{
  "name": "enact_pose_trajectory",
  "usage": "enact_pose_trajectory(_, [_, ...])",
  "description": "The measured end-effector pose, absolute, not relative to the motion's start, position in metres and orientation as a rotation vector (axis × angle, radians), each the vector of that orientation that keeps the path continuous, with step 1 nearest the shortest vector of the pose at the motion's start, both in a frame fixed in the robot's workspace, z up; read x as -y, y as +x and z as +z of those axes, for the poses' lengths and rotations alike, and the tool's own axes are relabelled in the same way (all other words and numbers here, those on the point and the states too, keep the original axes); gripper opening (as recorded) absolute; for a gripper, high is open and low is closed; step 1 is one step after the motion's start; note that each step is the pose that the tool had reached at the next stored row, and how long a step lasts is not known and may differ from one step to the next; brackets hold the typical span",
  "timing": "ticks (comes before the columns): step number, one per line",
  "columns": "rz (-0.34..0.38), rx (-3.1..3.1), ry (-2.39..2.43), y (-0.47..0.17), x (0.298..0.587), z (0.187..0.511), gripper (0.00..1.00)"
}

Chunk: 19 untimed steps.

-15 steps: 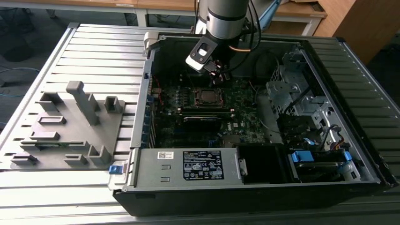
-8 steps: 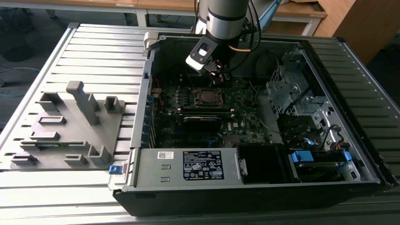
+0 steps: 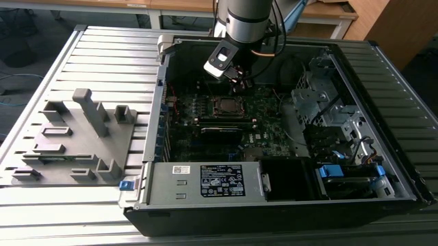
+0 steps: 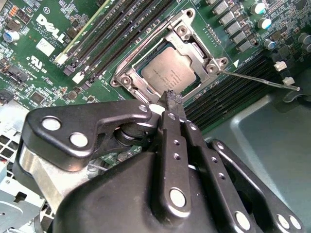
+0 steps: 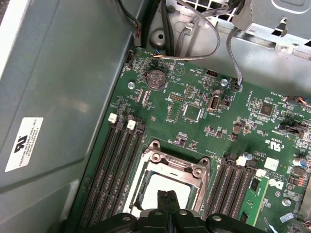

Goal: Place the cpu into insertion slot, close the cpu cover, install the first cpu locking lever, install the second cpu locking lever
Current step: 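Close the cpu cover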

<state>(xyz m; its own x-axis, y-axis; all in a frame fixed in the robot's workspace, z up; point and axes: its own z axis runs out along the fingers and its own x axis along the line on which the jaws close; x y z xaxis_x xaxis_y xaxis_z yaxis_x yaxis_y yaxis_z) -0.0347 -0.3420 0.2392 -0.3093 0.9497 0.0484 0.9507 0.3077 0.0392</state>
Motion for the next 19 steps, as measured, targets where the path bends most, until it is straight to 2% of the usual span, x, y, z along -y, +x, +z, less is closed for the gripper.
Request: enact_pose_trajectory(19, [-0.094, 2.542, -1.815, -0.0347, 0.3420, 0.2392, 0.11])
